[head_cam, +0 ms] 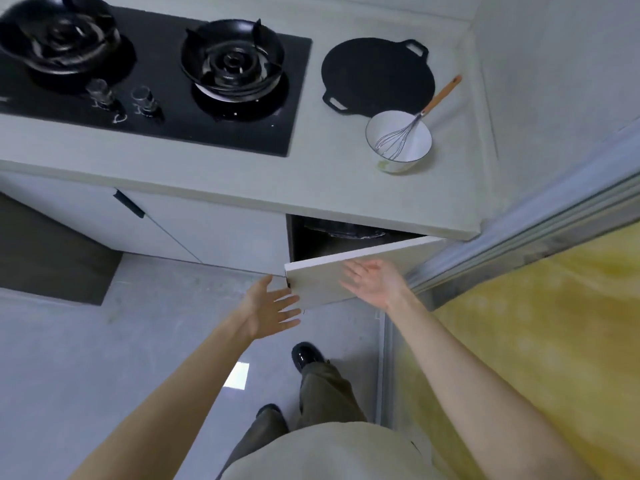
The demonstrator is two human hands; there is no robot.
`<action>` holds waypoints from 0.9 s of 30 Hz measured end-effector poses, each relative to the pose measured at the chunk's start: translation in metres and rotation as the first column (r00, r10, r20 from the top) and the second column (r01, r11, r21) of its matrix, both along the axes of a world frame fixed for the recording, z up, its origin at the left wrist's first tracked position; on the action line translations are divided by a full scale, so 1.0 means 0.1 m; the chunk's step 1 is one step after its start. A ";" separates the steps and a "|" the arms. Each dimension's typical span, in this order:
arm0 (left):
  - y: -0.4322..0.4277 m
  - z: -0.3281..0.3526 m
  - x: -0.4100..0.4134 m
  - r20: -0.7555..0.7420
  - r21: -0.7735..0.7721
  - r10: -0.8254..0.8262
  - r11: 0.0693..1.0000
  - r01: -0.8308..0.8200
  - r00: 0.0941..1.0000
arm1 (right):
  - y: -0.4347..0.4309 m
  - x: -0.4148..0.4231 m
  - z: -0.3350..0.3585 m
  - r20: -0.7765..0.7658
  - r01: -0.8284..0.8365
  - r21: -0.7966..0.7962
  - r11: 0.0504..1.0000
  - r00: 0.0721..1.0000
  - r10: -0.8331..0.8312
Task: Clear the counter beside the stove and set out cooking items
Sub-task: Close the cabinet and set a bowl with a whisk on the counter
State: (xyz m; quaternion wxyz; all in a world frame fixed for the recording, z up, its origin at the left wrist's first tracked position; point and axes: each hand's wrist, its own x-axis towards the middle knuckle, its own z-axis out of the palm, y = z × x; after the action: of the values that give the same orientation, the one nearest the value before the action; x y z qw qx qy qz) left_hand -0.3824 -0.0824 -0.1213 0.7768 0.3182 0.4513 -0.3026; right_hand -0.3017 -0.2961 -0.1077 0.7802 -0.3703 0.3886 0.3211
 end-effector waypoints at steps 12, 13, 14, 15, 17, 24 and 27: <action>-0.31 -0.02 0.95 0.105 -0.126 0.439 0.896 -0.426 0.892 | 0.06 0.59 -0.12 -0.045 -0.020 0.105 0.994 0.999 0.025; -0.33 -0.03 1.01 0.104 -0.123 0.458 0.887 -0.446 0.883 | 0.07 0.63 -0.11 -0.039 -0.013 0.117 0.993 0.999 0.018; -0.34 -0.04 1.08 0.099 -0.122 0.474 0.878 -0.462 0.875 | 0.09 0.68 -0.11 -0.033 -0.019 0.119 0.993 0.999 0.023; -0.34 -0.04 1.13 0.098 -0.121 0.485 0.873 -0.473 0.869 | 0.10 0.70 -0.11 -0.025 -0.027 0.118 0.993 0.999 0.030; -0.34 -0.04 1.23 0.098 -0.122 0.497 0.866 -0.485 0.862 | 0.10 0.77 -0.12 -0.026 -0.022 0.115 0.993 0.999 0.025; -0.33 -0.05 1.44 0.076 -0.144 0.517 0.852 -0.503 0.853 | 0.18 0.85 -0.06 -0.070 0.087 0.111 0.990 0.994 -0.079; -0.29 -0.06 1.47 0.072 -0.133 0.497 0.864 -0.485 0.865 | 0.19 0.87 -0.09 -0.072 0.022 0.066 0.998 0.997 -0.017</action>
State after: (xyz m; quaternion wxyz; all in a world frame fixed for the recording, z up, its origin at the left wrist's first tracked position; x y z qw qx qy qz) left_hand -0.2356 -0.1118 -0.1268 0.8670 0.1645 0.4590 -0.1025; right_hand -0.2143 -0.2767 -0.1169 0.7808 -0.3287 0.4089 0.3393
